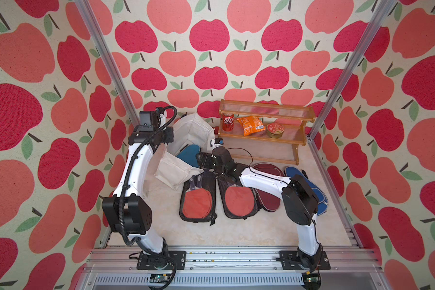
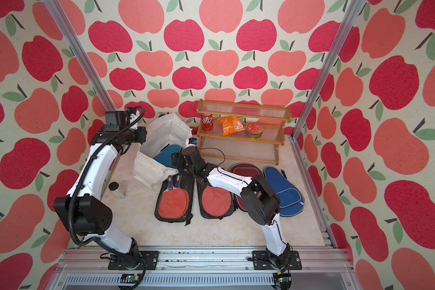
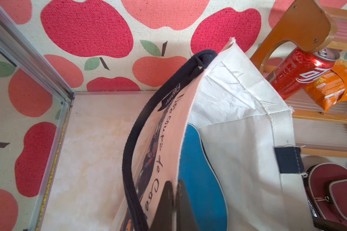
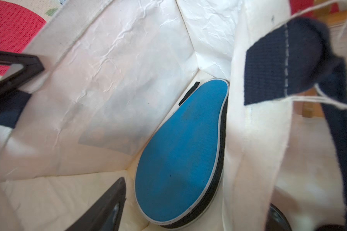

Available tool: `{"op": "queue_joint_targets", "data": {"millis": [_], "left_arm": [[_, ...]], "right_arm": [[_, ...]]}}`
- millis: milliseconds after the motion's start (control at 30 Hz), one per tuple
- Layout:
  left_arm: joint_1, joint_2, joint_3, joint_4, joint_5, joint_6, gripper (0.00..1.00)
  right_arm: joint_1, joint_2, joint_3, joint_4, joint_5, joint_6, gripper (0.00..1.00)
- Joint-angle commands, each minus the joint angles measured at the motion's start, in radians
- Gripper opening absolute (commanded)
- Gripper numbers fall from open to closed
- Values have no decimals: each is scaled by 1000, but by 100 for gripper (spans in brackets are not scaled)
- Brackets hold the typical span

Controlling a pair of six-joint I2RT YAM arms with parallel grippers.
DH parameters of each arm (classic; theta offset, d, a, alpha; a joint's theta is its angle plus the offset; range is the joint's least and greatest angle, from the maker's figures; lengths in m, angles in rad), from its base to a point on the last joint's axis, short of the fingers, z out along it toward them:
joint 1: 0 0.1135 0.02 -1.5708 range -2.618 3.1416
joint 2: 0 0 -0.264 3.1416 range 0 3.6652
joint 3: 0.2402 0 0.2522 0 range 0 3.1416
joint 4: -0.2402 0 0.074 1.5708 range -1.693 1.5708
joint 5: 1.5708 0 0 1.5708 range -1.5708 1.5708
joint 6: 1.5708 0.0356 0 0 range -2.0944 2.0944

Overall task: Remove the ping pong set from the canvas bag
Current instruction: Pick up the canvas bag from the center of the board, then pick up the ping pong set from the canvas bag.

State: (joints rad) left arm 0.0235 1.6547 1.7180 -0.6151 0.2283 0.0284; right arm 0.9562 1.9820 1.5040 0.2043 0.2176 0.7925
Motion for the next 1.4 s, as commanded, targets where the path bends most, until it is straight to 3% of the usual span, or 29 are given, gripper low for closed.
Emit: {"op": "queue_joint_targets", "data": {"millis": [0,167,433,733,1033,1167,1367], "left_arm": [[7,-60,3,109,44,28,0],[4,-49,-1,133,36,21,0],[-26,-41,13,183,-8,68,0],[-51,-94,-24,296,-22,127,0],[-110,-205,-147,394,-69,133,0],[-148,-235,-197,419,-109,151,0],[-171,-257,-235,426,-136,150,0]], "right_arm": [[8,-67,-92,93,102,-78,80],[-1,-123,-241,312,51,-61,80],[-20,-94,-222,524,-109,-34,80],[-18,-103,-121,238,-162,10,78],[-26,10,36,35,-265,208,76],[-35,89,77,5,-261,358,77],[-42,174,180,-194,-173,440,79]]}}
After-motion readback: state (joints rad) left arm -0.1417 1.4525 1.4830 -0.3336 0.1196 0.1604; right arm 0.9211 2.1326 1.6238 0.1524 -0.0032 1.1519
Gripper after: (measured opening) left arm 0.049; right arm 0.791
